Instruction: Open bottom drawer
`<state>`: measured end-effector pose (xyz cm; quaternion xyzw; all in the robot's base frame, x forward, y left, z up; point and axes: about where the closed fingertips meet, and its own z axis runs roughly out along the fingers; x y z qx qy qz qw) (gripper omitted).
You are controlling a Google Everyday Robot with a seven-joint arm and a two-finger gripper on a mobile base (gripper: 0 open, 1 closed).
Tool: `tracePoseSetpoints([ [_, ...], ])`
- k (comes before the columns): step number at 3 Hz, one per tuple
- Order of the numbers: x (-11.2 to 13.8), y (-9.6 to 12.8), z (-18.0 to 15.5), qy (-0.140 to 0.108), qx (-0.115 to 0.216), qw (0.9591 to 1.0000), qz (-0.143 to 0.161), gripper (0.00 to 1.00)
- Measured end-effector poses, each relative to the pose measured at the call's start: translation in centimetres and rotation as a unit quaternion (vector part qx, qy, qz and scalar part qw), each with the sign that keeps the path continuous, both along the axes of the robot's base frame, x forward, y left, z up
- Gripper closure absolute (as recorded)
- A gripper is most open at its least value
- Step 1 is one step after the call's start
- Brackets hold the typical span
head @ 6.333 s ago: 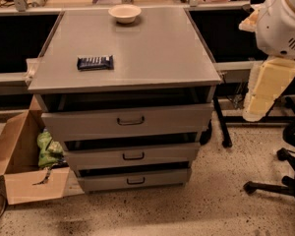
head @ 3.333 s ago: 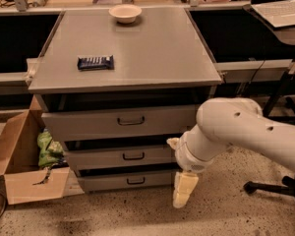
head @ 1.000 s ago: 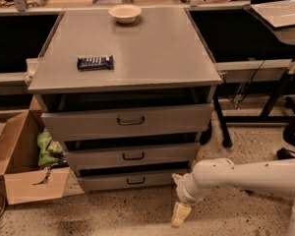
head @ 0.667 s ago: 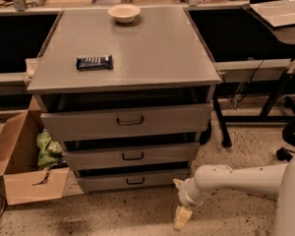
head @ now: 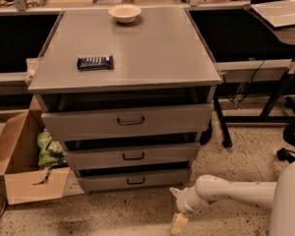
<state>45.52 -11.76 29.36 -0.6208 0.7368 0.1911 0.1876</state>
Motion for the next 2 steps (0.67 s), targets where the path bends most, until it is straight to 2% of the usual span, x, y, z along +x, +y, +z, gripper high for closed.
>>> tracePoseSetpoints([
  [1, 0.0, 0.0, 0.0, 0.000, 0.000, 1.0000, 0.000, 0.00],
  [2, 2.2, 0.2, -1.0, -0.030, -0.008, 0.9994, 0.019, 0.00],
])
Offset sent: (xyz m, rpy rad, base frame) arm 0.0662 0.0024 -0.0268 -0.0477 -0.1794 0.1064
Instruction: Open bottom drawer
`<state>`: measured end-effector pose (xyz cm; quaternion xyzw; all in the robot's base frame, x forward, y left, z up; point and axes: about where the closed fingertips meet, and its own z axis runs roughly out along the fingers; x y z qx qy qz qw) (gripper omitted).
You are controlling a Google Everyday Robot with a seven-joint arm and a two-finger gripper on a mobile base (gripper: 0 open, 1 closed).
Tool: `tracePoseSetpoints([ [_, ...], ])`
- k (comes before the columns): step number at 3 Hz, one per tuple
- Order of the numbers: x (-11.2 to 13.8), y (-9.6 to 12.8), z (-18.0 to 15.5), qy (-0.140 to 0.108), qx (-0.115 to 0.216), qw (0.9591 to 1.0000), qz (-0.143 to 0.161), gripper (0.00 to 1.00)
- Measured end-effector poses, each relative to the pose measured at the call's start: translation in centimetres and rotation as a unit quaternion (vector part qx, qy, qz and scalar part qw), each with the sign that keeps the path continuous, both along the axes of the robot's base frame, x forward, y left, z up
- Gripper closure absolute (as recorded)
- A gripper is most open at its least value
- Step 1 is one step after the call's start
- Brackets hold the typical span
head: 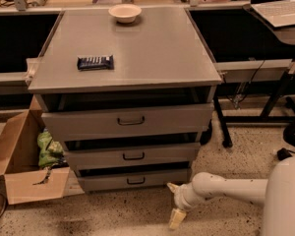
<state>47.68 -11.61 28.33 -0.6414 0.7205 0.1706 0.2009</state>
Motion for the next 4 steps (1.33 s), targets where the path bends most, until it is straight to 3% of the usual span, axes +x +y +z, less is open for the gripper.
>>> tracePoseSetpoints([
  [1, 4.6, -0.3, -1.0, -0.058, -0.020, 0.9975, 0.035, 0.00],
  [2, 7.5, -0.3, -1.4, -0.088, -0.044, 0.9941, 0.045, 0.00],
  [3, 9.3, -0.3, -3.5, -0.083, -0.045, 0.9945, 0.044, 0.00],
  [4, 12.7, -0.4, -7.7, -0.063, -0.027, 0.9972, 0.030, 0.00],
])
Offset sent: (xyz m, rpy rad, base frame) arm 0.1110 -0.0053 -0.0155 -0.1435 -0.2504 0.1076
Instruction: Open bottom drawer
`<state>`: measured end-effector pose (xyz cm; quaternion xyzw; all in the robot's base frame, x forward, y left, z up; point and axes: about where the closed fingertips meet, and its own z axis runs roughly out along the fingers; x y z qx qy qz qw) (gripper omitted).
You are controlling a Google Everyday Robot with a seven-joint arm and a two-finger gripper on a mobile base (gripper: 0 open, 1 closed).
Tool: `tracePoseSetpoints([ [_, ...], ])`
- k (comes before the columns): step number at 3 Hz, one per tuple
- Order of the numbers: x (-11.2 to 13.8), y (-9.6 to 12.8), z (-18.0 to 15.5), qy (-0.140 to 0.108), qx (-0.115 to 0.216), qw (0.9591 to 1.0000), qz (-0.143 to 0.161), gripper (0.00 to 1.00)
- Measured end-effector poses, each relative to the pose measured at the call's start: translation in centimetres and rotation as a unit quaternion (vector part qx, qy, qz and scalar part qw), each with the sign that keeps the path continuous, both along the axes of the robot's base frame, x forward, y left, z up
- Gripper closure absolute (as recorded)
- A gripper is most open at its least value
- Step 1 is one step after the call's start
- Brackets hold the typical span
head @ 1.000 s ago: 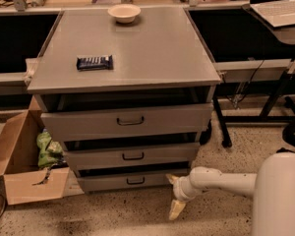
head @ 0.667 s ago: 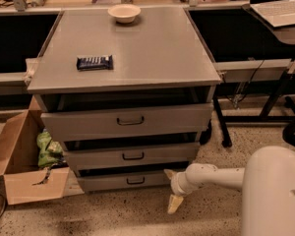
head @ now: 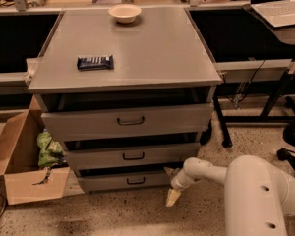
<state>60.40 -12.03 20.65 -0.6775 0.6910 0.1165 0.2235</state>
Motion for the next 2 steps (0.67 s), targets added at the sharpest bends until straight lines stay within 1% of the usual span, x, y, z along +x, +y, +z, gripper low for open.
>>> tracePoseSetpoints([
  [1, 0.0, 0.0, 0.0, 0.000, 0.000, 1.0000, 0.000, 0.00],
  [2, 1.2, 0.2, -1.2, -0.016, -0.026, 0.9994, 0.015, 0.00],
])
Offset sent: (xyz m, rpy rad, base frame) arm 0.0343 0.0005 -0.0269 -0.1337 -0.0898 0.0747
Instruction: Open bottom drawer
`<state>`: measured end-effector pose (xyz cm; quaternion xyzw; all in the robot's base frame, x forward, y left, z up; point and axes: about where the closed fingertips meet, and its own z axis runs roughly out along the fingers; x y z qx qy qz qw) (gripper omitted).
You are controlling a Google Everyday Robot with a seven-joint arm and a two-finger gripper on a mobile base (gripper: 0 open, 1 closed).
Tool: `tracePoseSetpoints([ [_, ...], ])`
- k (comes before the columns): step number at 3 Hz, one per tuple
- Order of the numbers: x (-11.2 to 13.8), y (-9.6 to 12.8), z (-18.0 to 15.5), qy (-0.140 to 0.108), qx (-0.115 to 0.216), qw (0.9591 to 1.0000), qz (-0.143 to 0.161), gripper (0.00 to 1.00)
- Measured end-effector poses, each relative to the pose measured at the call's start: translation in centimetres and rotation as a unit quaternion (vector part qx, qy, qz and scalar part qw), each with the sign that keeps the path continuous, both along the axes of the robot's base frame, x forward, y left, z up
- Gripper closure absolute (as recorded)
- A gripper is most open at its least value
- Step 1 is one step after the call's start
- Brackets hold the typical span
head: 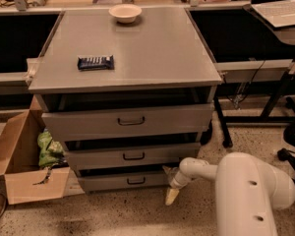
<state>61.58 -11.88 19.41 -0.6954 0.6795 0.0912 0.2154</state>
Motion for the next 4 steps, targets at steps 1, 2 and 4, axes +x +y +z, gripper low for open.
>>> tracePoseSetpoints([
  [1, 1.4, 0.2, -1.8, -0.006, -0.016, 0.9997, 0.017, 0.00],
  [2, 3.0, 0.6, -4.1, 0.001, -0.018, 0.9993, 0.032, 0.03],
  [4, 2.8, 0.9, -3.9, 0.005, -0.013, 0.9991, 0.041, 0.51],
])
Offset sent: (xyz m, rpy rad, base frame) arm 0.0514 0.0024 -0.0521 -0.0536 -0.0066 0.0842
